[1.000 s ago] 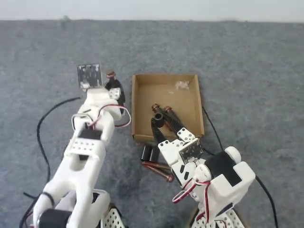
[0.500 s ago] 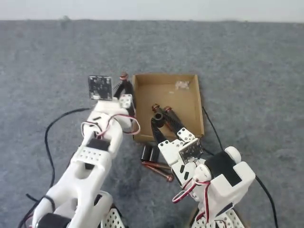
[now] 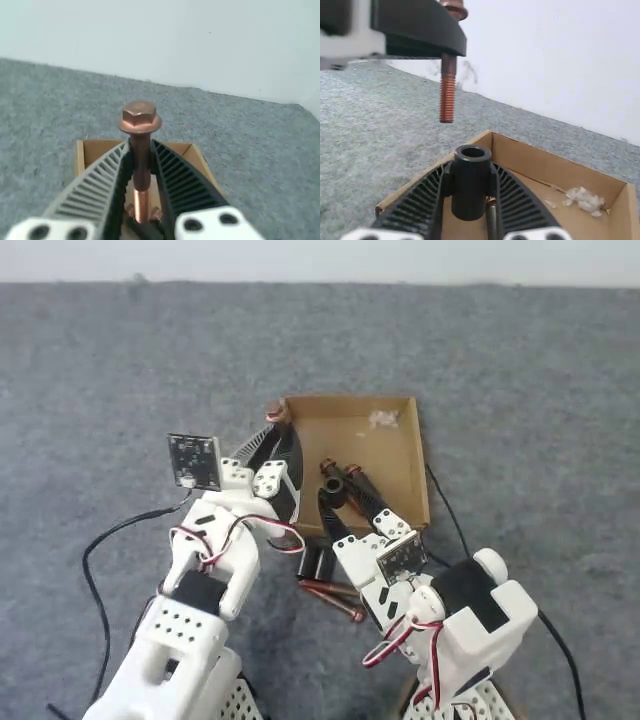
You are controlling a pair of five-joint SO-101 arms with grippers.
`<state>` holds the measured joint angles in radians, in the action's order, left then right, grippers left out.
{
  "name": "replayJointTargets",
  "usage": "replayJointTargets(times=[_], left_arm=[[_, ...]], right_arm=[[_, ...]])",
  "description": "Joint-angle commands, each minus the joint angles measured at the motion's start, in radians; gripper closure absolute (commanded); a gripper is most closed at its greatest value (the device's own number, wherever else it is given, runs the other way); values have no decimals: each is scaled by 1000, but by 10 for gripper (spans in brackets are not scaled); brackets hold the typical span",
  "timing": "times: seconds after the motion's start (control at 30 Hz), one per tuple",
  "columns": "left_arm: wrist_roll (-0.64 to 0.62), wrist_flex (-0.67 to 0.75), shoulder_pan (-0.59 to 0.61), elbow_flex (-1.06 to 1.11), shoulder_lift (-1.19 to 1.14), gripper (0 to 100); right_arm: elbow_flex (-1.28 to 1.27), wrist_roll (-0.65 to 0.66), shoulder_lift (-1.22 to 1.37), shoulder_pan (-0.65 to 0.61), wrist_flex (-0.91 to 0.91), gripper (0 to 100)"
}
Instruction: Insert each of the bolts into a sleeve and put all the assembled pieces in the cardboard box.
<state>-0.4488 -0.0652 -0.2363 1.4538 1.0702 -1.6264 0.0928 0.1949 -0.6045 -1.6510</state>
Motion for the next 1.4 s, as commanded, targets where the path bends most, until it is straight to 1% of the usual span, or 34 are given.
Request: replayJointTargets(times=[0.0,0.17,0.3,0.43,0.57,0.6,0.67,0.73,0.77,0.9,1.07,1.37], left_arm=[[-44,-114,-35,-47,127,989],[-44,-249,-107,-48,236,989],[-44,-305,-115,-44,321,989],[-41,-311,-127,-7,344,989],[-40,-319,-160,5,344,989],[-32,-325,-164,12,344,990],[34,-330,-166,22,342,990],[97,-325,-164,44,342,990],[106,-325,-164,53,342,990],[106,-301,-166,68,344,990],[106,-173,-166,136,342,990],[106,-169,-166,134,342,990]], right_arm=[[-8,6,1,10,10,993],[31,6,1,8,116,993],[43,6,1,4,134,993],[38,6,1,-35,140,993],[40,6,1,-39,142,993],[41,6,1,-39,142,993],[38,6,1,-39,139,993],[37,6,1,-39,136,993],[37,6,1,-39,136,993],[37,8,1,-39,136,993],[35,8,1,-39,136,993],[11,11,-1,-73,134,993]])
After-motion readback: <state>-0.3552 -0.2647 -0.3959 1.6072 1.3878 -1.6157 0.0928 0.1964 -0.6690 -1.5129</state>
